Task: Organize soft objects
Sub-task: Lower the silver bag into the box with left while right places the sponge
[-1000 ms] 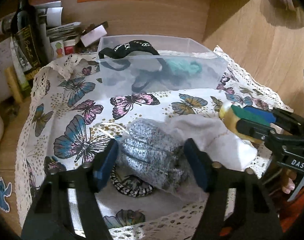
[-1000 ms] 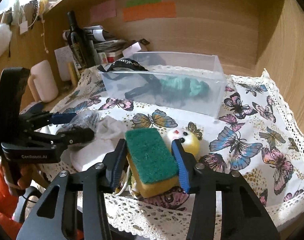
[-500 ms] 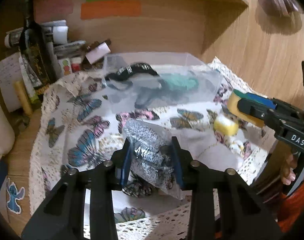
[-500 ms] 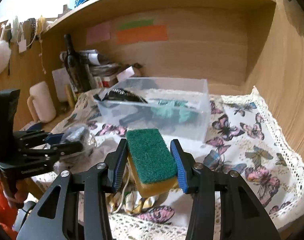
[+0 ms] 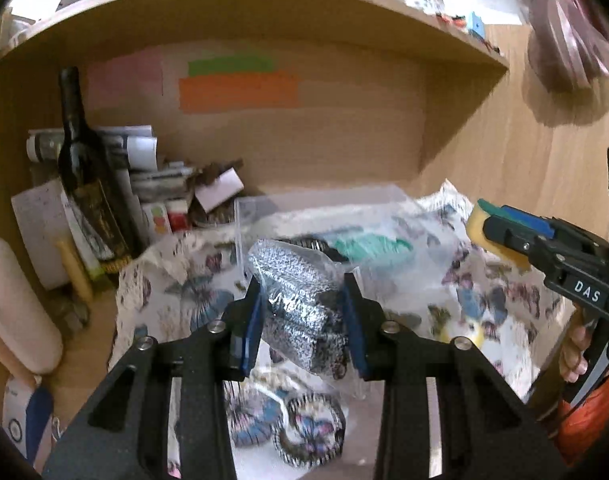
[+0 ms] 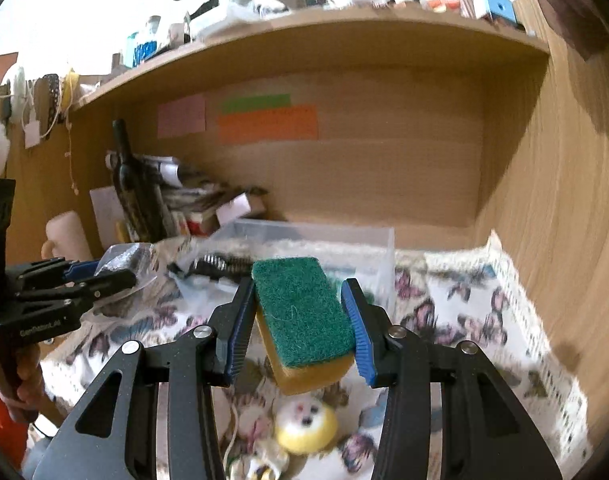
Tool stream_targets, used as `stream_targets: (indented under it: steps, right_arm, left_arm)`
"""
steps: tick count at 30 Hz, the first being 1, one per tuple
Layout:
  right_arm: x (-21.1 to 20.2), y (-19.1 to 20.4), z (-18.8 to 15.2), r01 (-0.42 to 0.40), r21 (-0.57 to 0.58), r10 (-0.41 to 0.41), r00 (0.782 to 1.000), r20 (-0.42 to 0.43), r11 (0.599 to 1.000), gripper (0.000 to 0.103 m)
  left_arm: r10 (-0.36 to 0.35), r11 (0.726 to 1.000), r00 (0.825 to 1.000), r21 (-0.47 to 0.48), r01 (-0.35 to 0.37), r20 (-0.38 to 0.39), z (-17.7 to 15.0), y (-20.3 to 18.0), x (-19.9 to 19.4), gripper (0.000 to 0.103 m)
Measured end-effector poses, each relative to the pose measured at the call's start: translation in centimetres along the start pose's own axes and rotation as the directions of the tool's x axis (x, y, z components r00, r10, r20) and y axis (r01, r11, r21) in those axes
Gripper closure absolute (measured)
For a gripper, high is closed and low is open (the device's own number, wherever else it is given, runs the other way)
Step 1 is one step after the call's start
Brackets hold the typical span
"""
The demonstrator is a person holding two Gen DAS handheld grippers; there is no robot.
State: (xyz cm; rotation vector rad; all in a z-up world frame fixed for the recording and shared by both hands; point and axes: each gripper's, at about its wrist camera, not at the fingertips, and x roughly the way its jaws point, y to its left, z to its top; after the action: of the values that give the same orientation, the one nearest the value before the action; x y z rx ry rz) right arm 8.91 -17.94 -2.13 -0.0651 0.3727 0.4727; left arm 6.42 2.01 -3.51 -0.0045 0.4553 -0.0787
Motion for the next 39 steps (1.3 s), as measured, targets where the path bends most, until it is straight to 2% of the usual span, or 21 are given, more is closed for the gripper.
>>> stream_targets:
  steps: [10,19,29,39]
  right_arm:
    - [2.1,-0.1,3.7,0.054,-0.052,-0.051,0.997,0.056,0.997,0.063]
    - [5.3,-0.6,6.0,0.025,-0.055,-0.024,0.999,0.031,0.998,0.063]
    - [10.7,-1.2,4.2,0.041,-0.055,-0.046,0.994,-0.103,0.998,0.063]
    - [14.2,-1.3,2.1,0.053,-0.088,-0.073,0.969,-0.236,0.995,0.063]
  left_arm:
    - [0.018,1.000,0.999,-0.002,-0.018,0.038,4.5,0.2,2.6,0.067]
    - [0.013,1.000,1.000,0.009,-0.013,0.015,7.2,0.0,6.1,0.067]
    - [-0.016,1.000,0.993,0.017,0.018,-0.114,6.2,0.0,11.7,0.067]
    - [-0.030,0.999,0.976,0.010,0.033,-0.216,4.4,0.2,14.9,0.066]
